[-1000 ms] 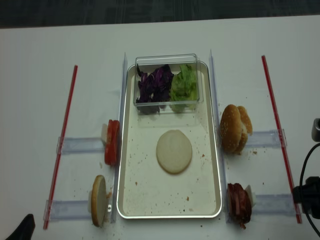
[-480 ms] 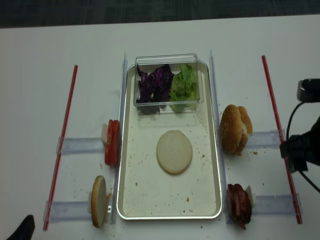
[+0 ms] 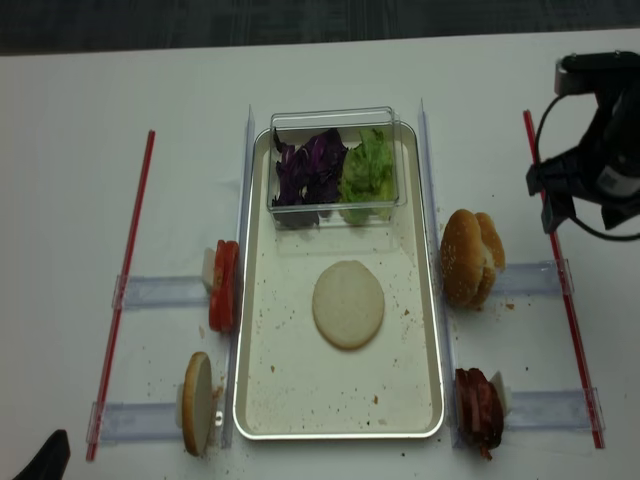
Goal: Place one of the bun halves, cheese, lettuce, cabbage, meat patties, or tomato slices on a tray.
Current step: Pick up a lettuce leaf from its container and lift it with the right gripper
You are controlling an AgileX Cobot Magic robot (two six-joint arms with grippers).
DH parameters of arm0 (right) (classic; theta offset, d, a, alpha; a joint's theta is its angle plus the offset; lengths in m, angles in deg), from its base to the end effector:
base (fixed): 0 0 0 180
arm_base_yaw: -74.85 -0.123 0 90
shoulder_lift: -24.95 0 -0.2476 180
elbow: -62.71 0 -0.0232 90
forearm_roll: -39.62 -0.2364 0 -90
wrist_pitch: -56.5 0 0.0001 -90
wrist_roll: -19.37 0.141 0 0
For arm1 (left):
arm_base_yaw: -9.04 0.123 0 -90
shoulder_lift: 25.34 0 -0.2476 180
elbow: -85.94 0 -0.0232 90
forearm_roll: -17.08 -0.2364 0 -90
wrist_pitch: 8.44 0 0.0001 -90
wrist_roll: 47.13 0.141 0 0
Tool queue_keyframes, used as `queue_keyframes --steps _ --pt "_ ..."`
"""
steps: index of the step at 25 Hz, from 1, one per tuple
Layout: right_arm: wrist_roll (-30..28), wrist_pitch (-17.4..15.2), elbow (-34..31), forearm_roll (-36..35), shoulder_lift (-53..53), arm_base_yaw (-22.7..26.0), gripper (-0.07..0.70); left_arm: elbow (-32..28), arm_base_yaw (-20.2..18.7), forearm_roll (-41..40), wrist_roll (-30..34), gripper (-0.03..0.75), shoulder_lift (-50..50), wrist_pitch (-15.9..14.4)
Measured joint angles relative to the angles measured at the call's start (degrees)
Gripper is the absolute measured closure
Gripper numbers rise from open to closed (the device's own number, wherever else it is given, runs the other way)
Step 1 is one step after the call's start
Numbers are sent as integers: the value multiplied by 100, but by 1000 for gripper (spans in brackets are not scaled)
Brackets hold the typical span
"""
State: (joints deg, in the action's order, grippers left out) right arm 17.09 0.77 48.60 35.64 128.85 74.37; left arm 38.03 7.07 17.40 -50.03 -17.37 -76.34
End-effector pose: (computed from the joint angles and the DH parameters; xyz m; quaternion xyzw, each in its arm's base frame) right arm 0.2944 0.0106 0.1329 -0.0061 0.9980 0.0289 0.0550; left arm 0.0546 -0.0026 0.2307 -0.0069 0.8820 -0.0228 0.4706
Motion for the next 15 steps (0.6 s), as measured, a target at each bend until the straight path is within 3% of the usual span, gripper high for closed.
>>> queue_keyframes --steps 7,15 --pt "-13 -293 1490 13 1155 0 72 0 0 0 0 97 0 0" --pt "-33 -534 2539 13 1786 0 72 0 0 0 0 97 0 0"
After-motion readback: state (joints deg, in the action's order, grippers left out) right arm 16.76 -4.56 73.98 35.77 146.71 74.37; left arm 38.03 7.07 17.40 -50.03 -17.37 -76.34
